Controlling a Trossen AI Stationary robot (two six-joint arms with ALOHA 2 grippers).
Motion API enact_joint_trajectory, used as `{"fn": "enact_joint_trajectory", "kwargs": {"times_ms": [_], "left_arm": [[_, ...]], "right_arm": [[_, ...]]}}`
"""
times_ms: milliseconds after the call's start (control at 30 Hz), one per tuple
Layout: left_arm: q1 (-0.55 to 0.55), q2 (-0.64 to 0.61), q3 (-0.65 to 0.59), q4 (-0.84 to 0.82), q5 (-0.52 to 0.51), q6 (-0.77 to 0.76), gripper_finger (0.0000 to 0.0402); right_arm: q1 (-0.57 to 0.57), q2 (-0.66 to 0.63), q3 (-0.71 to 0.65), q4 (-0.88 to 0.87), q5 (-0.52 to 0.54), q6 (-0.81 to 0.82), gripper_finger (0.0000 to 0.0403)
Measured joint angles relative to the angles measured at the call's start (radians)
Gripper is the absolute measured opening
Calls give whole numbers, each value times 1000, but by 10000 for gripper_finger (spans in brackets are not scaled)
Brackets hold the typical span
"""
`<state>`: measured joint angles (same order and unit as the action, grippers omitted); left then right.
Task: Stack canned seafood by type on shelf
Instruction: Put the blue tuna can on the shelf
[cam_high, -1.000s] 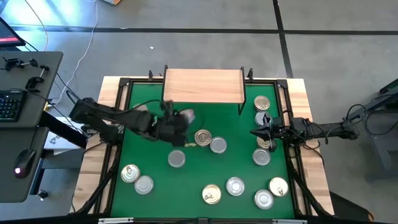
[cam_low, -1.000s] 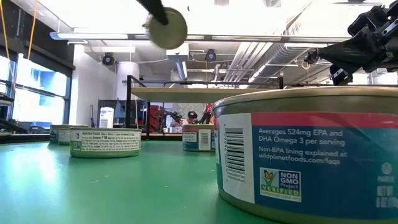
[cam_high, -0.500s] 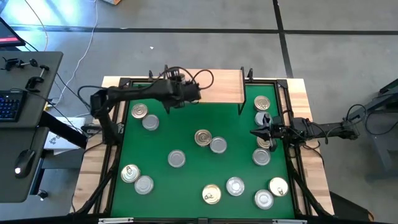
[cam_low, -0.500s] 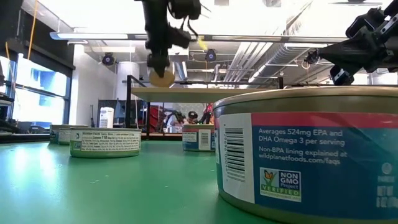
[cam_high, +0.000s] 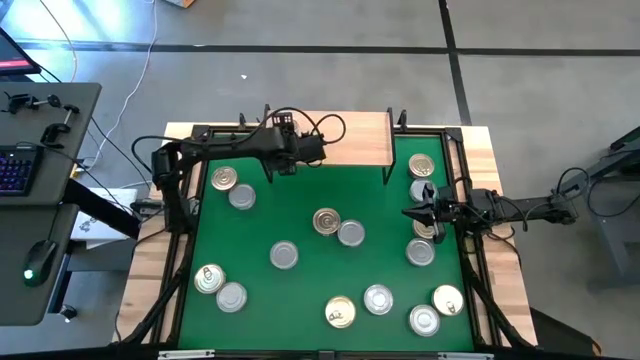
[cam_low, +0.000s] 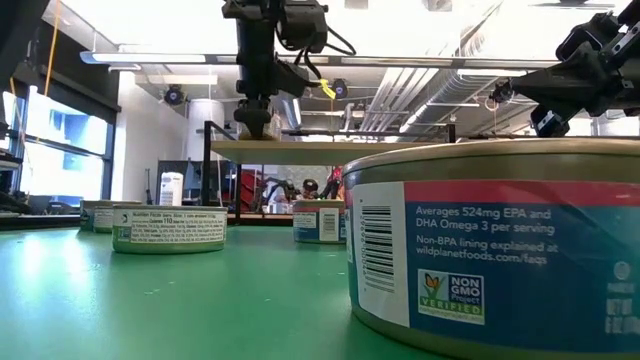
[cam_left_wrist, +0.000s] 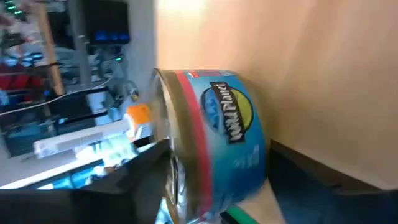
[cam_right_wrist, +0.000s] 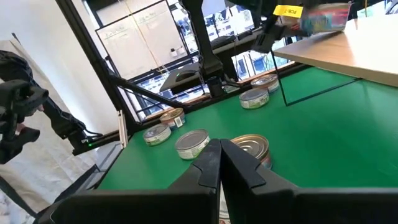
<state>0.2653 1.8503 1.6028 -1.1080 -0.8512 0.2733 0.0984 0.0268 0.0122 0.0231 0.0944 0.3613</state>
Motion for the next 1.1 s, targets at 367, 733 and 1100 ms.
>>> {"fn": "enact_joint_trajectory", "kwargs": {"times_ms": [367,733,1100], "left_arm": [[0,-1,54,-71,104,-8,317],[144,-71,202,-131,465,-158,226],[321,-56,195,-82,671,-202,49]], "right_arm": [[0,0,0,0,0,8,0],[0,0,0,0,0,5,0],[0,0,0,0,0,5,0]]}}
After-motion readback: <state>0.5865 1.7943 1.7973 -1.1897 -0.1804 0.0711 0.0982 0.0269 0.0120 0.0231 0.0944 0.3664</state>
